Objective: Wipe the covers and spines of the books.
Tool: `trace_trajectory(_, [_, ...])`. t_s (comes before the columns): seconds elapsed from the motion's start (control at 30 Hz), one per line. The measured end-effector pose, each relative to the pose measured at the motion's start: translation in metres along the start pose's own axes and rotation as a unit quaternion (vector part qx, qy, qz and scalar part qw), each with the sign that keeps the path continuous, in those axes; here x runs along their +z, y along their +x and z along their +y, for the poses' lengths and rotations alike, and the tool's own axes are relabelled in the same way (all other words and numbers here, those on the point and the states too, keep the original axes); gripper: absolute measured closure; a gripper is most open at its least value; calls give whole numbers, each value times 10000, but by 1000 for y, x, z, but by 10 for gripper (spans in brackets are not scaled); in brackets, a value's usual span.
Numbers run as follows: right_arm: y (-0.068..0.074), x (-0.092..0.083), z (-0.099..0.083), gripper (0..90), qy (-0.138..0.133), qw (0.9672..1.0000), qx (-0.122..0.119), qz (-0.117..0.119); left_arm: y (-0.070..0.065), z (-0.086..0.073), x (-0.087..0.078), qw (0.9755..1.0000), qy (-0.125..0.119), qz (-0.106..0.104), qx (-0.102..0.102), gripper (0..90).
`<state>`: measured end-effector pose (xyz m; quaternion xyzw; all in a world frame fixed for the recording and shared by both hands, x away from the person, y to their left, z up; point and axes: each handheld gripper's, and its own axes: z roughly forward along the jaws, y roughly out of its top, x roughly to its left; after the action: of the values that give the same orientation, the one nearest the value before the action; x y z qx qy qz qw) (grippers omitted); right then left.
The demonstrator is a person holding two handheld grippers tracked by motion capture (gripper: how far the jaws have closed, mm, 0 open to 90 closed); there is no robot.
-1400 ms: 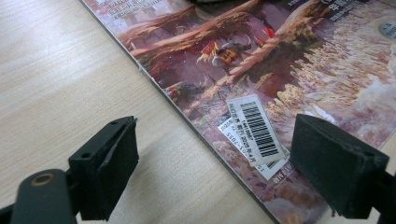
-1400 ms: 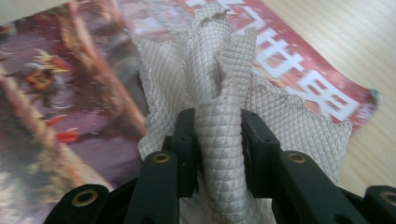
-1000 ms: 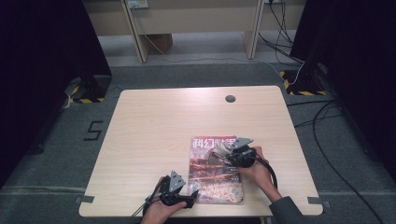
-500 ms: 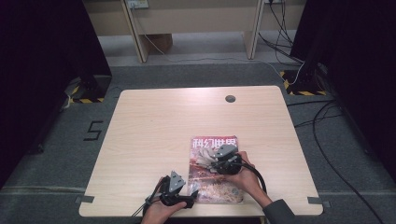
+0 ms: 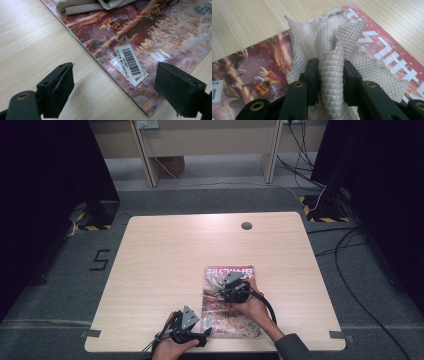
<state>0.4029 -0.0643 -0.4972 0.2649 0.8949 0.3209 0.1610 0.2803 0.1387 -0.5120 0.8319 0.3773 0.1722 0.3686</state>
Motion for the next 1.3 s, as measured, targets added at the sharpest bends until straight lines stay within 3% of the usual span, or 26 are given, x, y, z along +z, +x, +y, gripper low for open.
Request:
trace_trajectory(0.27, [22,3,6,701,-32,9992,-208,325,3,-4,-12,10000,0,55,-12,148])
trace_trajectory(0.4, [30,2,8,701,-24,9988,-345,351,3,-6,-18,10000,-19,72,-15,148])
trace_trajectory(0.5, [28,2,7,689,-37,9989,-328,334,2,-9,-21,10000,-26,69,11,149])
trace_trajectory(0.57, [24,2,6,690,-8,9993,-337,149,1,-11,-24,9999,-11,88,79,149])
trace_trajectory(0.7, [12,0,2,694,-37,9997,-98,214,1,-14,-27,9999,3,96,101,149])
trace_trajectory(1.0, [23,-5,-2,703,-30,9991,-244,357,9,-18,-35,9996,48,236,173,149])
trace_trajectory(1.17, [33,-8,-3,704,-7,9983,-303,500,18,-23,-41,9994,47,346,60,149])
trace_trajectory(1.3, [31,-7,-2,690,-13,9984,-276,491,20,-25,-43,9994,44,338,16,149])
